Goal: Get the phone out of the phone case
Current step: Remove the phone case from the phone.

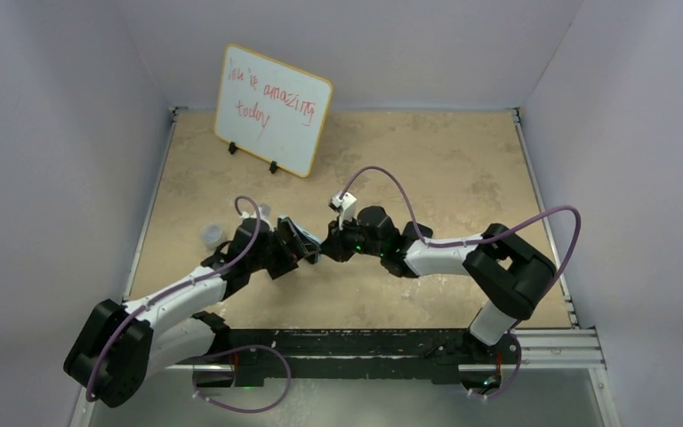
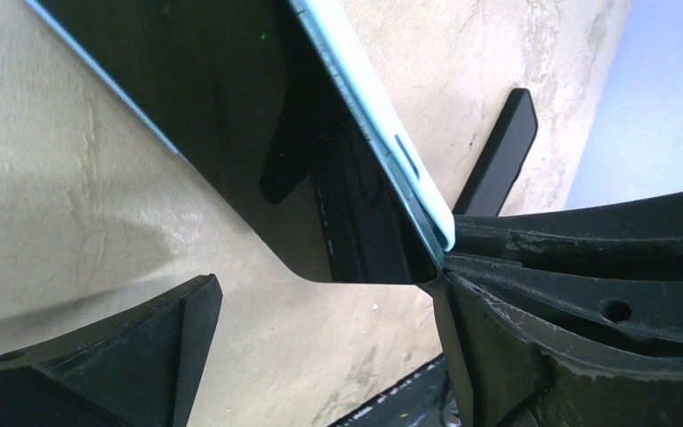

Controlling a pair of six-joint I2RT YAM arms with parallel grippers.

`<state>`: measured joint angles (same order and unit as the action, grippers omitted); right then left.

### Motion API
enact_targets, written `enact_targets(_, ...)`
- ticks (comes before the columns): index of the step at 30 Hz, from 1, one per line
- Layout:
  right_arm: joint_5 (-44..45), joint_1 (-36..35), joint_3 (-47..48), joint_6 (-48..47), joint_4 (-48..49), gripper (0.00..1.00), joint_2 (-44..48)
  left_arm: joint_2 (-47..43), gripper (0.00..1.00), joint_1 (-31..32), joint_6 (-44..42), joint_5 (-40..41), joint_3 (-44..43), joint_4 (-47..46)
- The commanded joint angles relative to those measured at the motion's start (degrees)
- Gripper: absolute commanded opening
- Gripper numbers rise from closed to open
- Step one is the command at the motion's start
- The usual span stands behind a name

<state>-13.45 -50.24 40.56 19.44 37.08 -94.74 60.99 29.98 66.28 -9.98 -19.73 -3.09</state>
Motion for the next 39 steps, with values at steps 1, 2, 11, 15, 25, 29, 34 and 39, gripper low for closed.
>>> enact_targets(1, -3.9, -0.4, 1.2, 4.3, 5.5, 0.0, 0.4, -1.3, 0.93, -0.3, -12.7, 5.8, -6.5, 7.9)
enact_targets(2, -4.1, -0.2, 1.3, 5.8, 5.3, 0.0, 0.5, -1.4, 0.93, -0.2, -15.9, 7.3, -7.7, 10.0)
enact_targets(11, -6.4, 1.8, 5.0, 13.1, 1.4, 0.0, 0.2, -0.1, 0.93, -0.1, -30.4, 9.2, -12.1, 13.1)
enact_targets(15, -7.8, 2.6, 6.2, 15.6, 0.8, 0.0, -0.5, -0.8, 0.93, 0.1, -33.3, 8.1, -13.2, 13.5)
enact_targets(25, -8.5, 3.8, 7.6, 17.8, -0.5, 0.0, -0.9, -1.1, 0.89, 0.6, -30.7, 11.1, -12.6, 16.7)
enact_targets(29, -6.3, 3.8, 8.1, 15.7, -1.6, 0.0, -0.1, -0.2, 0.79, 1.8, -29.7, 16.6, -14.8, 21.5)
enact_targets(34, -5.4, 3.7, 9.1, 14.8, -2.3, 0.0, -0.2, 1.3, 0.65, 4.0, -28.7, 23.7, -18.2, 27.4)
enact_targets(39, -4.7, 3.6, 9.6, 14.2, -2.8, 0.0, -0.5, 3.3, 0.5, 7.8, -27.3, 30.3, -20.6, 31.5)
